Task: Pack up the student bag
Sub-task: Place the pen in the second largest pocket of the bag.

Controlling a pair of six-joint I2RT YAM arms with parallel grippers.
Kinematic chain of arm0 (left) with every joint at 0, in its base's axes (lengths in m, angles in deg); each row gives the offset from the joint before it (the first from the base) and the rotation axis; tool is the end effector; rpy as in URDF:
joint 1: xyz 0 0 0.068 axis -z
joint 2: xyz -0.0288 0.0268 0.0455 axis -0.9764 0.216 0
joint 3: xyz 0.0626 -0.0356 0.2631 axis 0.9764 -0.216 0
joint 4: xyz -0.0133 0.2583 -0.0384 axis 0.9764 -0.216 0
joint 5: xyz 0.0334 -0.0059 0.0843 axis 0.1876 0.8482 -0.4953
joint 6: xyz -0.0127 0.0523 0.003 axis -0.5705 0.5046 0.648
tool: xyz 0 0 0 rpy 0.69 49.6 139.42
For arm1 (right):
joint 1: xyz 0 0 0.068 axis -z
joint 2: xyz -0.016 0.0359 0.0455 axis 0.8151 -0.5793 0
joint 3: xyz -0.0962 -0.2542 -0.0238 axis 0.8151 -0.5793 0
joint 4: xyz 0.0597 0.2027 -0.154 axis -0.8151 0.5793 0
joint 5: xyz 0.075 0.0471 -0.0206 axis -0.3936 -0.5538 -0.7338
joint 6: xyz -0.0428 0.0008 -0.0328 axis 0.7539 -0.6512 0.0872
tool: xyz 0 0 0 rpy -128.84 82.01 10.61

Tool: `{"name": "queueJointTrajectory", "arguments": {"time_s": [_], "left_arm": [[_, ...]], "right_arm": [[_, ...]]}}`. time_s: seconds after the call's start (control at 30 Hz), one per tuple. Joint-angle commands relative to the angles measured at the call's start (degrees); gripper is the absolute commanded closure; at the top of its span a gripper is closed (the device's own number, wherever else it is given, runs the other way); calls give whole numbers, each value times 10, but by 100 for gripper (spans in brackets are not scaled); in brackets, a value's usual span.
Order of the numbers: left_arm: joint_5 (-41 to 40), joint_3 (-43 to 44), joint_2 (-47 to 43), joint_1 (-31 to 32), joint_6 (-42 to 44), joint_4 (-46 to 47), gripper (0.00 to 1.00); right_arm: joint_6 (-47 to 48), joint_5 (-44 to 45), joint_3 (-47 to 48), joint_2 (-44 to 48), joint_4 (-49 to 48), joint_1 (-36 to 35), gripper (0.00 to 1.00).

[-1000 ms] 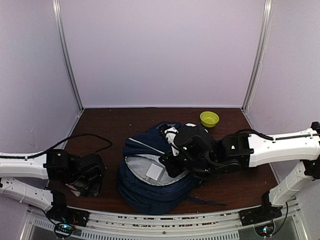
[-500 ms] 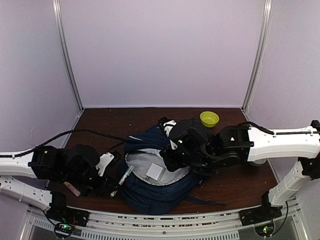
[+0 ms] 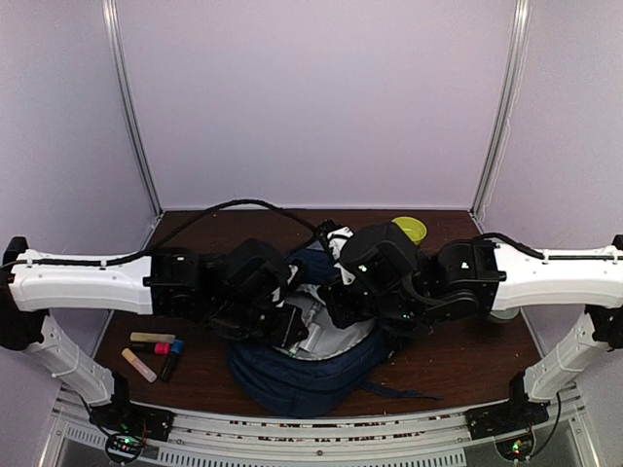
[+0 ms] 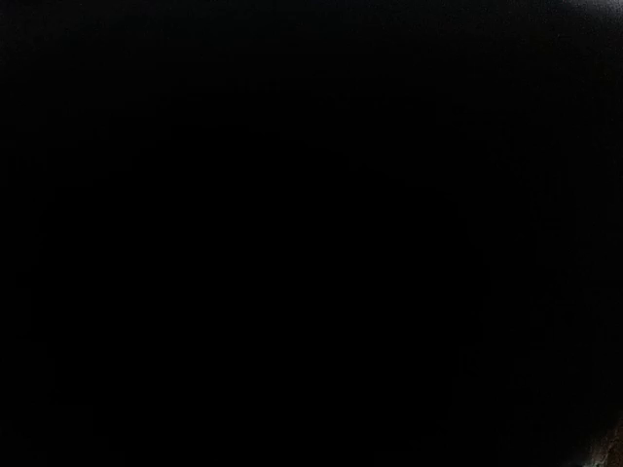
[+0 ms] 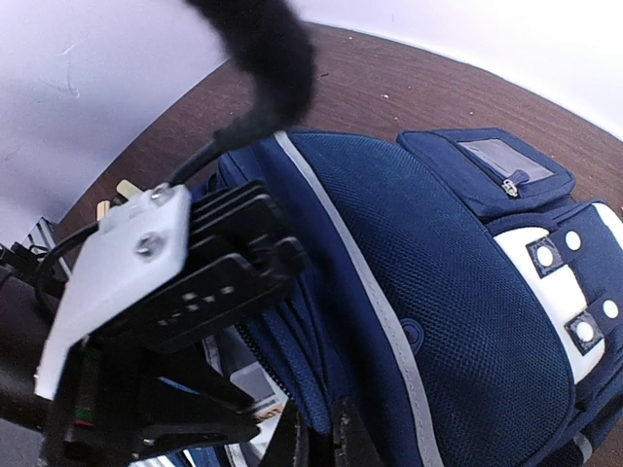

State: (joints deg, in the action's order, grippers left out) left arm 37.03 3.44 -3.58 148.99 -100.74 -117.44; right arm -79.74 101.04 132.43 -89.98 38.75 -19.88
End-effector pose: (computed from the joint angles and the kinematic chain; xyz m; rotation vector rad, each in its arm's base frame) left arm 0.0996 -0.2879 0.2832 0.4343 2.5913 -0.7820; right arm 0.0996 0.3161 0.3296 -0.6836 2.1872 0.6407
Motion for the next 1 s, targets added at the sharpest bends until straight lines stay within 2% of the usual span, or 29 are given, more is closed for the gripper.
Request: {"name": "queueJointTrajectory", "arguments": {"time_s": [0.0, 0.1, 0.3, 0.33, 0.47, 0.57, 0.67, 0.83, 0.97], "left_arm": [[14, 87, 82, -14, -51, 37, 100], [-11, 105, 104, -17, -76, 58, 100], [-51, 95, 129, -19, -122, 116, 100], [-54, 91, 131, -19, -121, 129, 97], [-91, 81, 127, -19, -95, 157, 43], [-81, 81, 113, -15, -59, 177, 23], [-45, 80, 78, 1, -12, 165, 10], [-114, 31, -11, 28, -22, 61, 6], [-174, -6, -80, 29, -66, -93, 11]], "right_arm": [[-3, 27, -4, 38, -34, 8, 100], [2, 18, -14, 49, -36, 8, 100], [21, 64, -40, 88, -28, 8, 100], [24, 68, -45, 94, -29, 8, 100], [31, 81, -61, 107, -25, 9, 100], [30, 80, -68, 108, -21, 10, 100], [23, 86, -73, 106, -14, 14, 100], [23, 90, -72, 104, -13, 21, 100], [23, 93, -78, 102, -21, 24, 100]]}}
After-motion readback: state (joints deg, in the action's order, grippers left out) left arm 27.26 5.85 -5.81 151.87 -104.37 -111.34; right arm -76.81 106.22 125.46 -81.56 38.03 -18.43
